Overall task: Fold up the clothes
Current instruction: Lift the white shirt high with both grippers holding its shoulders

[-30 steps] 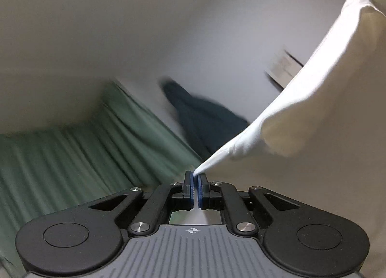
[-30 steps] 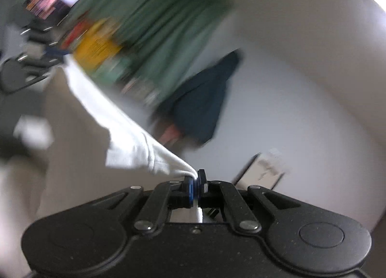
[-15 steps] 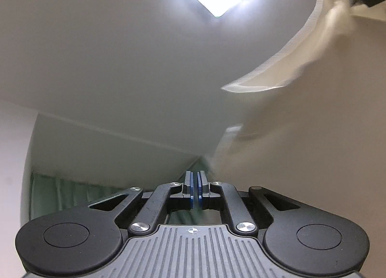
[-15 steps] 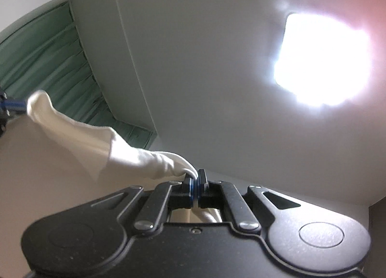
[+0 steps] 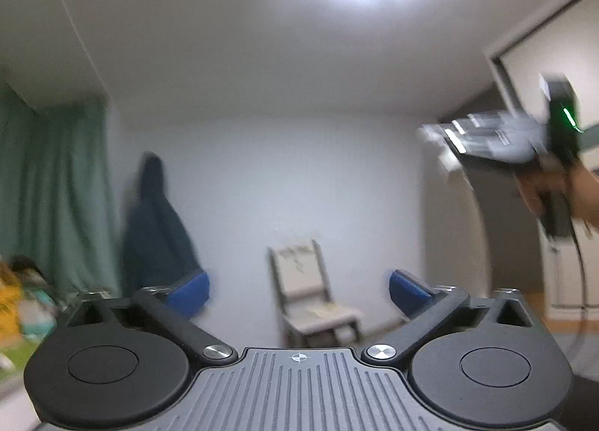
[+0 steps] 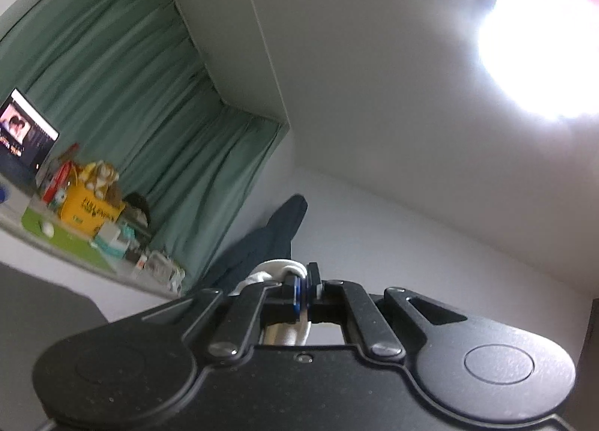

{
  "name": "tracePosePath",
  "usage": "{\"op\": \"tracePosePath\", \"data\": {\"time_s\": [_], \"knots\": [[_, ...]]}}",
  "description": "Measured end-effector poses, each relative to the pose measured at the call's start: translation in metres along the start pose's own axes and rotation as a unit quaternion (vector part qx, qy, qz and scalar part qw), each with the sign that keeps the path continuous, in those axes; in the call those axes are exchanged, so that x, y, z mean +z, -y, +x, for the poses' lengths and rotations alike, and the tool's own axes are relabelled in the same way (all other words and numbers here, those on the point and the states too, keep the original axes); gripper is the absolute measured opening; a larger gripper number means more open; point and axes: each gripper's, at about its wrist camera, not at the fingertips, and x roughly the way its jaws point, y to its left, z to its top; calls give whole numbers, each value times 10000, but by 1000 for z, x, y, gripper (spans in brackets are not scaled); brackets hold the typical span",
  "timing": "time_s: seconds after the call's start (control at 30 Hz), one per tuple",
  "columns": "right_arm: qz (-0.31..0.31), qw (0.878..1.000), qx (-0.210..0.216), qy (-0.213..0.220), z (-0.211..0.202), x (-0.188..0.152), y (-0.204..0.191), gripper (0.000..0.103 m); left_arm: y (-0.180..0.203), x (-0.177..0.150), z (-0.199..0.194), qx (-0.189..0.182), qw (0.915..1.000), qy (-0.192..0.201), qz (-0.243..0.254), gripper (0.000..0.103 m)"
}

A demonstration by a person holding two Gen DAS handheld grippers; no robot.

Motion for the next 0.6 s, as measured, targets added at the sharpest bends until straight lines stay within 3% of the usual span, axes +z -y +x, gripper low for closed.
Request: {"op": "tracePosePath", "data": {"time_s": [0.1,0.17,0.33,0.43,0.6], "knots": [[-26,9999,-29,-113,-1,4,-4,3,19,-36,20,-596,9971,-464,-75,103],[-20,9999,-12,-109,6,5,-12,3,32,-53,34,-763,9946,-708,48,103],[-94,9999,71,-22,-7,6,-17,3,54,-79,70,-1327,9880,-784,122,102],[-116,9999,99,15,-18,8,-15,3,59,-82,84,-1592,9850,-660,16,95],[-126,9998,133,107,-28,14,-10,3,70,-87,100,-1942,9763,-903,319,66]]}}
